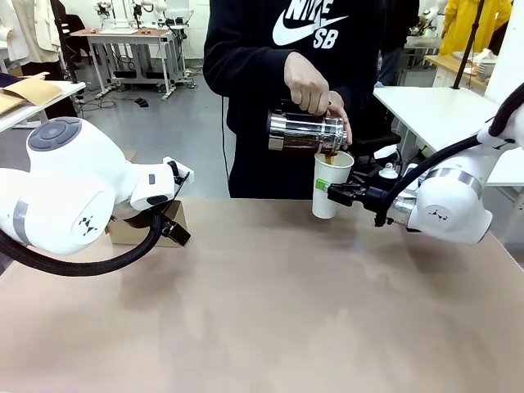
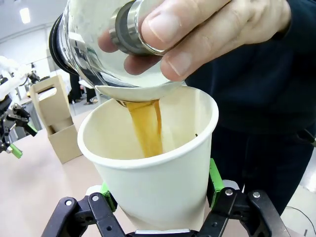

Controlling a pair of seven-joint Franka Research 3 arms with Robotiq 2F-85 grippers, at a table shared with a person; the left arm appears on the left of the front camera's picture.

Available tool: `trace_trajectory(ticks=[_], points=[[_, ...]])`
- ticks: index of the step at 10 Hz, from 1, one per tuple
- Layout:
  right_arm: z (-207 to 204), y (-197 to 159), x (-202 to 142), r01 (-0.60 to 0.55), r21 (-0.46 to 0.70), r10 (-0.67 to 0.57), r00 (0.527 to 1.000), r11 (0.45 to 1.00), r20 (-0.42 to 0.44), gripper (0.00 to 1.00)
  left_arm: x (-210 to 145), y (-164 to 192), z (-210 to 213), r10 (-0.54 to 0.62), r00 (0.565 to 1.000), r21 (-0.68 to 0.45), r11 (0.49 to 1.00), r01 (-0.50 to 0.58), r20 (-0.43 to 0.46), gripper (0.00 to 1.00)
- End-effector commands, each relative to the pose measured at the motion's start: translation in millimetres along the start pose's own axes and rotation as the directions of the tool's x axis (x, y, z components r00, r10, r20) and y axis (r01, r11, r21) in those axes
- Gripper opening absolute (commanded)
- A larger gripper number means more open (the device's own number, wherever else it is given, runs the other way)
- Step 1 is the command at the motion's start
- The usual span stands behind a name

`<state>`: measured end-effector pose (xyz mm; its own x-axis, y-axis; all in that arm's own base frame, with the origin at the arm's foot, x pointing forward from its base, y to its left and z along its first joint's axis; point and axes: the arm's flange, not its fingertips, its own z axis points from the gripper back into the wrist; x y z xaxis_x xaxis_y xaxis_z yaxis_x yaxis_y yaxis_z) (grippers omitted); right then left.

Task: Pour a drink into a cup and package it in a carrier.
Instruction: When a person places the Paper Cup Lid on the 600 ml Paper Cup , lift the 600 ml Paper Cup.

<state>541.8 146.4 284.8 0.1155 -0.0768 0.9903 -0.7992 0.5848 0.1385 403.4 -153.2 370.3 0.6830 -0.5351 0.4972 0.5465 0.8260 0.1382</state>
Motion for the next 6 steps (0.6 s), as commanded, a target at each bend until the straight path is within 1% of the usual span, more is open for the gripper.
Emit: trace_trajectory(ticks=[1, 6], points=[[-0.6, 3.5, 1.6, -0.007, -0.005, 0.008, 1.000, 1.000, 0.010, 0.80, -0.3, 0.7, 0.3, 0.002, 1.000, -0.001, 1.000, -0.002, 0.001, 1.00], [-0.6, 3.5, 1.6, -0.007, -0.005, 0.008, 1.000, 1.000, 0.010, 0.80, -0.3, 0.7, 0.3, 0.002, 1.000, -0.001, 1.000, -0.002, 0.001, 1.00]])
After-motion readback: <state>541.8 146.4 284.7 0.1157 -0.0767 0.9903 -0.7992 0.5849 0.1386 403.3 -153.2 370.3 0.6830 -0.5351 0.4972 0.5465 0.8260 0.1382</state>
